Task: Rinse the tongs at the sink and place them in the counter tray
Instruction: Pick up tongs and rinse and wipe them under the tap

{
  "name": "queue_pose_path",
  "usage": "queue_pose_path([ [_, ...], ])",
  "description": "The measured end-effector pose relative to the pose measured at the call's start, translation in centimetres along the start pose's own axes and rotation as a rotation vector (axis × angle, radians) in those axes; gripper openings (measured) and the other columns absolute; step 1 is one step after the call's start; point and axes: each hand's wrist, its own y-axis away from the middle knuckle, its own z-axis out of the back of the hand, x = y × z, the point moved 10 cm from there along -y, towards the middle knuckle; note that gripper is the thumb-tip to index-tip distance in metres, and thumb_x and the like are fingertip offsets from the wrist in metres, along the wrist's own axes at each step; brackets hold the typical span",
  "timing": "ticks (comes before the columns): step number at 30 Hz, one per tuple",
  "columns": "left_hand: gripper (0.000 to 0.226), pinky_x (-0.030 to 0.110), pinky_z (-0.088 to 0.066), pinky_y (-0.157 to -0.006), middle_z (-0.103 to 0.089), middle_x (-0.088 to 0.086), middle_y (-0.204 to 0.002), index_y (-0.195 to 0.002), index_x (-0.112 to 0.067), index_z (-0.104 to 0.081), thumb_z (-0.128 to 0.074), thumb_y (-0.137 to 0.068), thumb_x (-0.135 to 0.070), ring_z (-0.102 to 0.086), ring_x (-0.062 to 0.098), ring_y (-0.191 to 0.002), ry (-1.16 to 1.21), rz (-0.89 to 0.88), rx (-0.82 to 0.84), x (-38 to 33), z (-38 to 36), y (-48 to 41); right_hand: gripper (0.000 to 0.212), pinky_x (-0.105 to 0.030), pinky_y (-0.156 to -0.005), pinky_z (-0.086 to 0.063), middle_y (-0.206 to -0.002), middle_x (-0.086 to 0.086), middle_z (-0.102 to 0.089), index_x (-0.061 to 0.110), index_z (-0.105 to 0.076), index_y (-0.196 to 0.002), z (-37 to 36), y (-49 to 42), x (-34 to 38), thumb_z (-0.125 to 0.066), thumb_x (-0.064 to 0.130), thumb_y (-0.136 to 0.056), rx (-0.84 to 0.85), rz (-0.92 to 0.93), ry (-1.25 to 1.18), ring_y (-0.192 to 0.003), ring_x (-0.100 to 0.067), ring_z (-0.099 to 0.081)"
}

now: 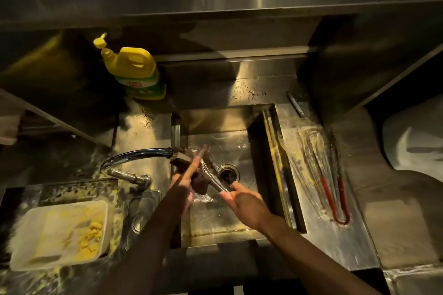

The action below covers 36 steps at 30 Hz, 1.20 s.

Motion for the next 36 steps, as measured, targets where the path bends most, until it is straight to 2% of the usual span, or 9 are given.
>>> queue_pose_path([
  [3, 0.038, 0.039, -0.055, -0.084, -0.074, 0.011, -0.107, -0.114, -0.005, -0.065, -0.073, -0.084, -0.028, -0.067, 0.031, -0.109, 0.041, -0.029, -0.051, -0.1, 0.8, -0.4, 0.044, -0.033, -0.085, -0.05, -0.114, -0.001, -0.051, 0.022, -0.071, -0.101, 1.0, -0.7, -0.6, -0.035, 0.048, -0.106, -0.009, 0.034, 0.186, -0.089, -0.017, -0.06],
  [9, 0.063, 0.055, -0.06, -0.074, -0.076, 0.014, -0.086, -0.089, -0.009, -0.073, -0.084, -0.056, -0.061, -0.074, 0.031, -0.077, -0.145, -0.07, -0.297, 0.2, 2.9, -2.5, 0.052, -0.029, -0.079, -0.044, -0.11, -0.004, -0.052, 0.014, -0.072, -0.103, 0.2, -1.4, 0.7, -0.033, 0.05, -0.105, 0.055, 0.019, 0.232, -0.09, -0.021, -0.061],
  [13, 0.033, 0.043, -0.06, -0.069, -0.072, 0.01, -0.072, -0.076, -0.013, -0.067, -0.08, -0.074, -0.043, -0.068, 0.027, -0.066, -0.163, -0.129, -0.295, -1.7, 2.5, -1.5, 0.062, -0.037, -0.083, -0.05, -0.104, 0.001, -0.054, 0.017, -0.071, -0.089, 2.7, -2.2, -0.5, -0.028, 0.059, -0.102, 0.011, 0.005, 0.276, -0.083, -0.017, -0.061],
  [17, 0.035, 0.041, -0.058, -0.077, -0.073, 0.015, -0.093, -0.097, -0.011, -0.068, -0.078, -0.077, -0.039, -0.071, 0.028, -0.081, 0.251, -0.056, -0.237, -0.2, 1.1, -2.7, 0.053, -0.034, -0.091, -0.046, -0.089, 0.009, -0.046, 0.017, -0.072, -0.099, 1.1, -2.5, 2.3, -0.034, 0.053, -0.104, 0.088, 0.053, 0.233, -0.099, -0.015, -0.057],
  [22, 0.023, 0.032, -0.054, -0.063, -0.069, 0.007, -0.072, -0.08, -0.011, -0.067, -0.077, -0.081, -0.032, -0.066, 0.023, -0.063, 0.067, -0.109, -0.309, -1.2, 2.6, -2.7, 0.059, -0.034, -0.079, -0.05, -0.105, 0.0, -0.056, 0.015, -0.072, -0.096, 3.7, -3.2, 0.1, -0.033, 0.059, -0.102, 0.064, 0.059, 0.337, -0.084, -0.018, -0.061],
  [27, 0.064, 0.048, -0.056, -0.088, -0.07, 0.005, -0.117, -0.123, -0.009, -0.065, -0.077, -0.075, -0.049, -0.065, 0.022, -0.085, 0.28, -0.066, -0.329, -0.8, 0.6, -2.0, 0.055, -0.032, -0.081, -0.045, -0.099, 0.005, -0.046, 0.016, -0.073, -0.105, 1.4, -3.7, 2.8, -0.033, 0.054, -0.104, 0.044, 0.076, 0.26, -0.089, -0.019, -0.058],
  [31, 0.023, 0.025, -0.054, -0.053, -0.069, -0.001, -0.066, -0.079, -0.013, -0.066, -0.075, -0.084, -0.033, -0.066, 0.009, -0.052, -0.167, -0.277, -0.315, -3.6, 1.8, -1.3, 0.057, -0.035, -0.082, -0.051, -0.103, 0.002, -0.058, 0.018, -0.07, -0.094, 3.6, -3.5, 0.3, -0.035, 0.062, -0.1, 0.064, 0.078, 0.271, -0.083, -0.014, -0.061],
  [34, 0.025, 0.034, -0.056, -0.071, -0.068, 0.005, -0.076, -0.081, -0.012, -0.063, -0.068, -0.09, -0.035, -0.067, 0.02, -0.071, -0.196, -0.281, -0.35, -3.9, 3.3, -1.3, 0.06, -0.036, -0.083, -0.052, -0.109, 0.001, -0.06, 0.018, -0.067, -0.082, 6.1, -3.0, -0.4, -0.031, 0.063, -0.099, 0.046, 0.163, 0.446, -0.081, -0.015, -0.061],
  [36, 0.032, 0.035, -0.052, -0.076, -0.067, 0.006, -0.076, -0.077, -0.014, -0.063, -0.05, -0.097, -0.036, -0.063, 0.028, -0.081, 0.06, -0.185, -0.364, -2.7, 4.3, -1.1, 0.071, -0.031, -0.083, -0.049, -0.115, -0.004, -0.06, 0.017, -0.069, -0.083, 7.1, -2.3, -1.2, -0.022, 0.067, -0.095, 0.018, 0.15, 0.442, -0.081, -0.016, -0.06],
])
